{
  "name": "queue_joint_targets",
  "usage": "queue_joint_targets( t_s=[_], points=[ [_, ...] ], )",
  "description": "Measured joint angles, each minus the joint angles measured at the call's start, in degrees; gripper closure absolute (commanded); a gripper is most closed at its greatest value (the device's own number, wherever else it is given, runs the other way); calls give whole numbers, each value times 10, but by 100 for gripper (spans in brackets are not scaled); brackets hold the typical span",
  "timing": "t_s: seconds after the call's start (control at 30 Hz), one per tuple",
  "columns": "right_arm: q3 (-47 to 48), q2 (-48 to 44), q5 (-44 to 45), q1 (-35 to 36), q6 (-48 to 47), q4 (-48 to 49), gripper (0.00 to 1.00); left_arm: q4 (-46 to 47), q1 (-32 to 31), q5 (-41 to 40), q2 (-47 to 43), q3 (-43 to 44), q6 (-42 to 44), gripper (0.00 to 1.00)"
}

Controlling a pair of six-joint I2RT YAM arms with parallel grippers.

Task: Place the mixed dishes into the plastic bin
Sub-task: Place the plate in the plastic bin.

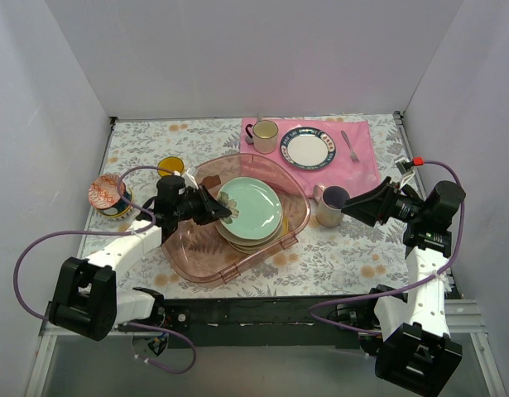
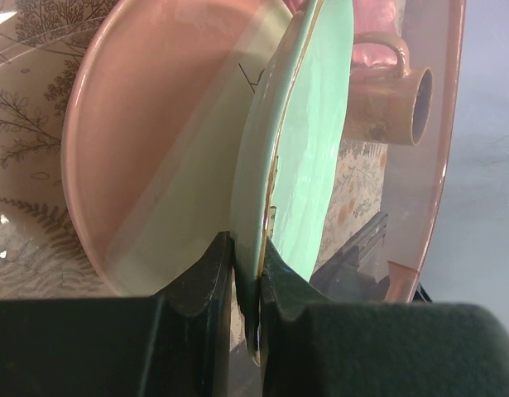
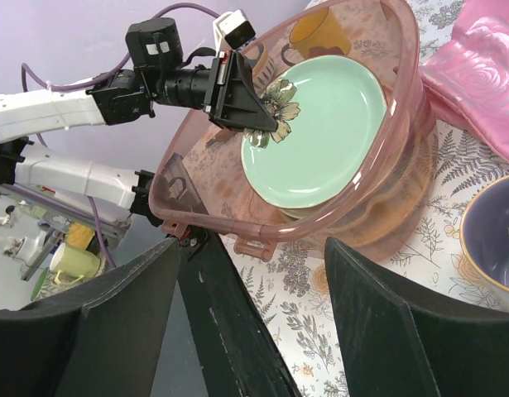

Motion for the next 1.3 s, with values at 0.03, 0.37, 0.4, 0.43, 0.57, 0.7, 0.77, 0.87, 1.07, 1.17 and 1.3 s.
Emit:
queue_joint_targets(
  t_s=[0.03,0.37,0.4,0.43,0.57,0.7,0.77,0.87,1.07,1.17,1.3],
  points=[
    [0,0,0,0,0,0,22,3,0,0,3,0,0,98],
    [-9,-1,0,-3,2,4,22,18,0,2,27,-2,-3,80],
    [-9,-2,0,-3,4,4,22,19,0,3,28,-4,-5,78],
    [-9,-2,0,-3,4,4,22,20,0,7,28,-6,-7,74],
    [-9,-2,0,-3,9,4,22,38,0,16,28,-6,-11,54],
    [-9,-2,0,-3,11,5,22,39,0,16,28,-6,-10,37],
    [-10,-3,0,-3,12,8,22,32,0,14,28,-6,-8,30],
    [-12,-3,0,-3,13,12,22,13,0,10,28,-4,-1,18],
    [-16,-3,0,-4,15,17,21,-49,0,-12,28,23,27,10],
    [-16,-3,0,-4,15,17,21,-73,0,-24,28,40,41,10],
    [-16,-3,0,-4,16,17,21,-104,0,-41,30,59,62,9]
  ],
)
